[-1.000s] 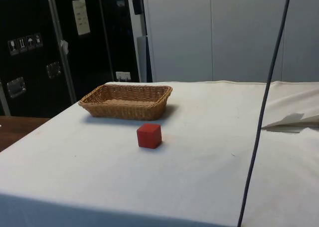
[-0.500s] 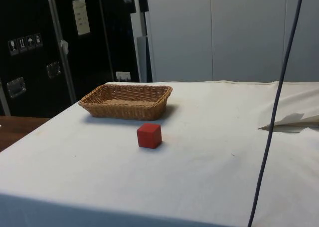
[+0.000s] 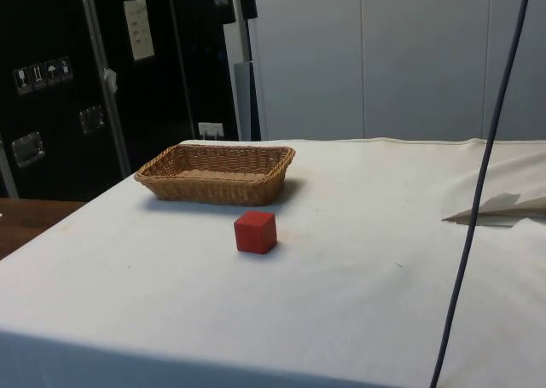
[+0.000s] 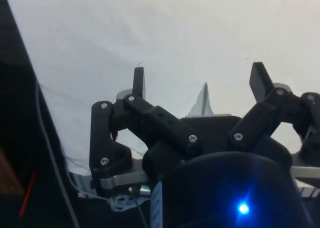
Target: Pick up the cube and place it into the basket.
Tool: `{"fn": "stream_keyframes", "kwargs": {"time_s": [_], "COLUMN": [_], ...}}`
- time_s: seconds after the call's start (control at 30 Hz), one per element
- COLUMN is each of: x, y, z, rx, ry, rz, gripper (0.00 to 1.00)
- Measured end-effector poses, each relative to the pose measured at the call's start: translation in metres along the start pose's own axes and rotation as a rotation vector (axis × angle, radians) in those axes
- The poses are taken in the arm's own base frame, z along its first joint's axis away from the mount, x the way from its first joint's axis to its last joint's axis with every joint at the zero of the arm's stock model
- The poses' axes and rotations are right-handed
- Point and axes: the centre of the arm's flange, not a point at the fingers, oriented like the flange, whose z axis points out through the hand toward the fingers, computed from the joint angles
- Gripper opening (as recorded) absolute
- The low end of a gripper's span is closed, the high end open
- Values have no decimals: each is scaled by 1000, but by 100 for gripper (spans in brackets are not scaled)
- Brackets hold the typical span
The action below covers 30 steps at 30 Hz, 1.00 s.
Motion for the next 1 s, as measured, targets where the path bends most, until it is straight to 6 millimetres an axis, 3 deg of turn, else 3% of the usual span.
{"fn": "stream_keyframes", "kwargs": {"time_s": [1.0], "x": [3], "y": [-5], "z": [10], "rx": [-95], "ry": [-4], "rz": [46], "gripper": [100]}}
